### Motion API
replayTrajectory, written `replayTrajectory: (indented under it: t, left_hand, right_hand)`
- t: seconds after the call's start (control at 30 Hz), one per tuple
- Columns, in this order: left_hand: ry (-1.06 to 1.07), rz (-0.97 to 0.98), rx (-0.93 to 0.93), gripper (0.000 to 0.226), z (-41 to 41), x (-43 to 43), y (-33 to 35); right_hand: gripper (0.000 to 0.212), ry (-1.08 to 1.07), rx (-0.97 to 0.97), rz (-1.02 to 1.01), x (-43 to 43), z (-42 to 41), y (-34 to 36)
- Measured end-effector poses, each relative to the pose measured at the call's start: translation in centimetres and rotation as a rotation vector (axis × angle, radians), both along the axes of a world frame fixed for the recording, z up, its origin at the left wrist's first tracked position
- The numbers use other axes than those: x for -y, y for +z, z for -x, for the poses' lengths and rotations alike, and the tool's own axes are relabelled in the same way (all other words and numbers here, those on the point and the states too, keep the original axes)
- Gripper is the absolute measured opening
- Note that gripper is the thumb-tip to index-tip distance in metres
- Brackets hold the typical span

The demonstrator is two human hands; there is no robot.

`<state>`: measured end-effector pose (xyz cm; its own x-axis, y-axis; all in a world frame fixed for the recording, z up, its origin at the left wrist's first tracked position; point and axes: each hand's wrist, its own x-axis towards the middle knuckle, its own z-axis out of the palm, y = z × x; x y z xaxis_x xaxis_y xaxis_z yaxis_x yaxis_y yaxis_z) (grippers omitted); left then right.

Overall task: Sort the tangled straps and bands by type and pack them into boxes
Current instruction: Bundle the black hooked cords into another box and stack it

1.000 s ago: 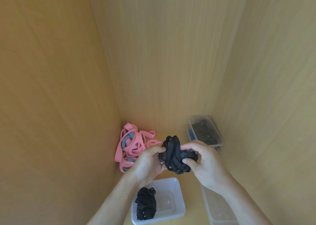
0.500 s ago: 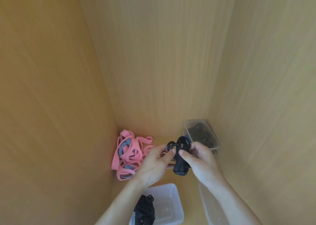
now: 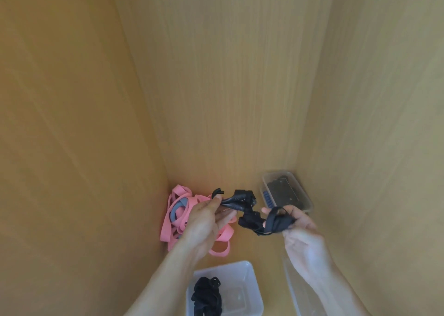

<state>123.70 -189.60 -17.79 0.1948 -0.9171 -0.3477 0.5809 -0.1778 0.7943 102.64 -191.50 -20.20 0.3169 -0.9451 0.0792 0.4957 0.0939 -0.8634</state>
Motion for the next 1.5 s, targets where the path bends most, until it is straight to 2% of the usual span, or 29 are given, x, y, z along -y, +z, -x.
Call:
replayTrajectory:
  t: [0.07,0.17,0.3,0.33,0.43,0.5,0.53,0.63,0.77,0.83,0.9,0.93,0.97,1.03,1.1,1.2,1.3,1.37,1.43,1.5]
  left_hand:
    - [0.040,0.022,-0.062,0.028,-0.5,0.2,0.6]
    - [0.055,0.060,-0.082,0.027,-0.8,0.5,1.7]
    - [-0.017,0.112,0.023,0.027,0.1,0.9,3.4]
    - [-0.048,0.132,0.037,0.026,0.5,0.9,3.8]
    - [-0.134,0.185,0.061,0.027,1.4,1.0,4.8]
    - [-0.177,0.207,0.088,0.029,1.7,1.0,5.2]
    - [-0.186,0.215,0.095,0.029,1.7,1.0,5.2]
    - [-0.179,0.224,0.135,0.026,1.5,1.0,5.3]
    - [-0.168,0.194,0.260,0.024,0.9,1.0,5.1]
    - [-0.201,0.175,0.305,0.024,0.9,0.9,5.0]
    - [-0.234,0.169,0.339,0.025,1.1,0.8,4.9]
    - [-0.245,0.172,0.345,0.025,1.2,0.8,4.9]
    - [-0.253,0.176,0.348,0.026,1.4,0.8,4.9]
    - [-0.250,0.175,0.366,0.027,1.5,0.9,5.1]
    - [-0.215,0.153,0.397,0.028,1.2,0.9,5.1]
    - [-0.107,0.099,0.453,0.029,0.1,0.9,4.7]
    - [-0.009,0.053,0.499,0.030,-0.6,0.7,4.2]
    - [0.021,0.046,0.456,0.032,-0.9,0.6,4.1]
    - [0.002,0.070,0.364,0.034,-1.2,0.6,4.3]
    - [-0.094,0.117,0.288,0.036,-1.5,0.5,4.6]
  right_hand:
    - [0.032,-0.001,-0.001,-0.017,-0.1,0.5,-0.7]
    - [0.028,-0.066,-0.163,0.070,0.0,0.7,-1.4]
    - [0.008,-0.129,-0.402,0.142,0.8,0.3,-0.7]
    - [0.014,-0.118,-0.446,0.158,0.9,0.0,-0.1]
    - [0.061,-0.061,-0.534,0.189,1.4,-0.7,1.5]
    - [0.080,-0.038,-0.592,0.175,1.8,-1.0,2.5]
    - [0.079,-0.058,-0.636,0.179,2.0,-1.1,2.8]
    - [0.057,-0.238,-0.815,0.254,2.1,-0.9,3.2]
    - [0.063,-0.379,-0.914,0.279,2.1,-0.1,2.6]
    - [0.079,-0.290,-0.873,0.290,2.0,-0.3,2.7]
    - [0.093,-0.052,-0.809,0.226,2.1,-1.1,2.9]
    - [0.089,0.053,-0.786,0.196,2.2,-1.6,2.8]
    - [0.075,0.117,-0.777,0.176,2.2,-2.0,2.5]
    - [0.037,0.125,-0.783,0.149,2.2,-2.3,2.0]
    - [0.018,0.126,-0.709,0.132,2.1,-2.1,1.3]
    - [0.016,0.116,-0.604,0.079,2.1,-1.4,1.1]
    - [0.015,0.103,-0.773,0.197,2.1,-1.0,1.1]
    - [0.014,0.134,-0.821,0.226,2.0,-0.7,1.2]
    - [0.017,0.267,-0.775,0.192,1.7,0.0,1.5]
    - [0.023,0.466,-0.623,0.130,1.6,0.9,1.7]
